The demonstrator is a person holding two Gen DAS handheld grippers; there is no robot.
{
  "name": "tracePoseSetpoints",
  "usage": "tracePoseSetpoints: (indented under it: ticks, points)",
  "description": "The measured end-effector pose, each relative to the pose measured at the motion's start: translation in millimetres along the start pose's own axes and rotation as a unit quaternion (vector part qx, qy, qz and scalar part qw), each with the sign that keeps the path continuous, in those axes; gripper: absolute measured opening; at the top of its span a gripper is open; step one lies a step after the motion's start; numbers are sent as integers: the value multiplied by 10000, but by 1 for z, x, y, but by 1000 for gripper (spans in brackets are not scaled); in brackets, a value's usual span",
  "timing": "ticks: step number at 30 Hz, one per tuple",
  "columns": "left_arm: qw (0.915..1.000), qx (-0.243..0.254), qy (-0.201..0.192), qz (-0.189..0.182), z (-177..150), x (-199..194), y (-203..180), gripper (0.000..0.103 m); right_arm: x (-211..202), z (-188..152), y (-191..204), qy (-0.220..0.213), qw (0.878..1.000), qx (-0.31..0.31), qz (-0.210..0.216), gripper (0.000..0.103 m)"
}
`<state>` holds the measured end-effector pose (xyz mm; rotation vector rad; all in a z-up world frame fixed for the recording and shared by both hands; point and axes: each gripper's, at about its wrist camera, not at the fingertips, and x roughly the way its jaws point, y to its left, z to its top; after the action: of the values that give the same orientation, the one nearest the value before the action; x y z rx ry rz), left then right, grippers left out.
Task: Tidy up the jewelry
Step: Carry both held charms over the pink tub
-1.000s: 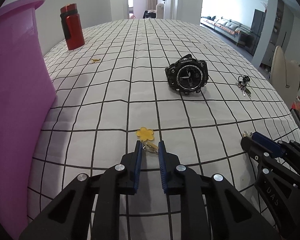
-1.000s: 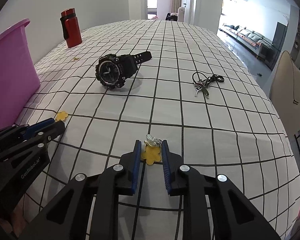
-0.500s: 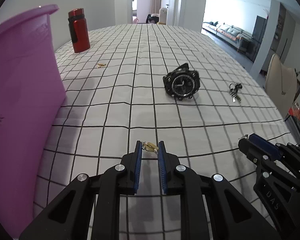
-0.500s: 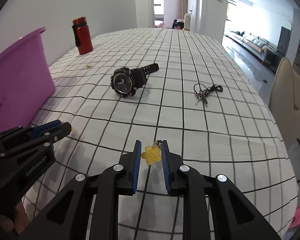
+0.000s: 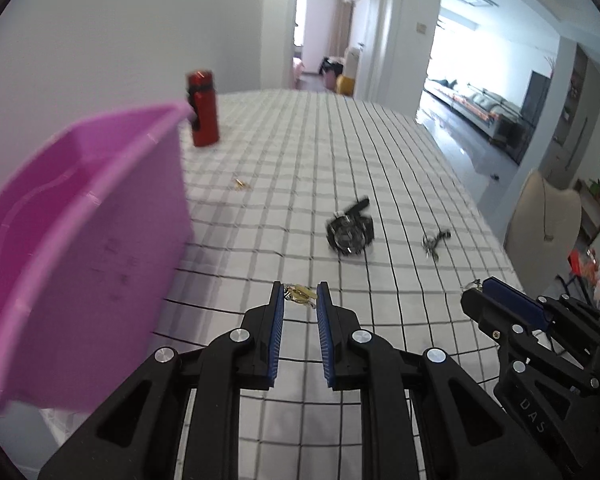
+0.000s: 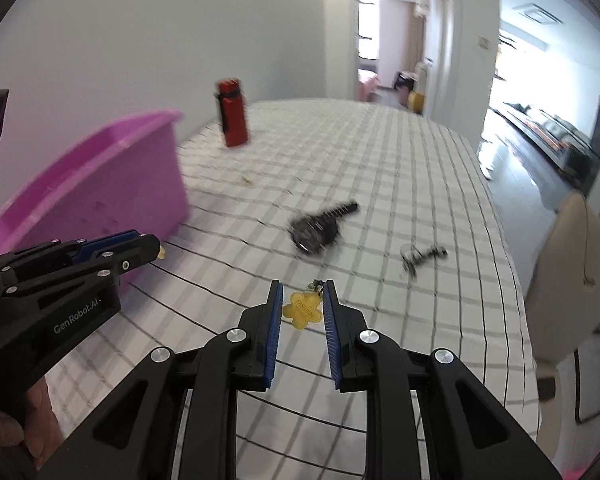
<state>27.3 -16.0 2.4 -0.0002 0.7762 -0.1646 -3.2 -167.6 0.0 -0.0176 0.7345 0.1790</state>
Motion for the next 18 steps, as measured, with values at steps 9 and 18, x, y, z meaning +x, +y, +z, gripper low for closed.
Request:
tracePoseSetpoints:
  ticks: [9,18]
  points:
    - [9961,-422,-387,671,34,-76,71,17,-29,65,76,-359,9935,-485,963,20]
    - [9898,-729,-361,1167,56,-89,179,17,-6,120,182,-369,9819,-764,1691,20]
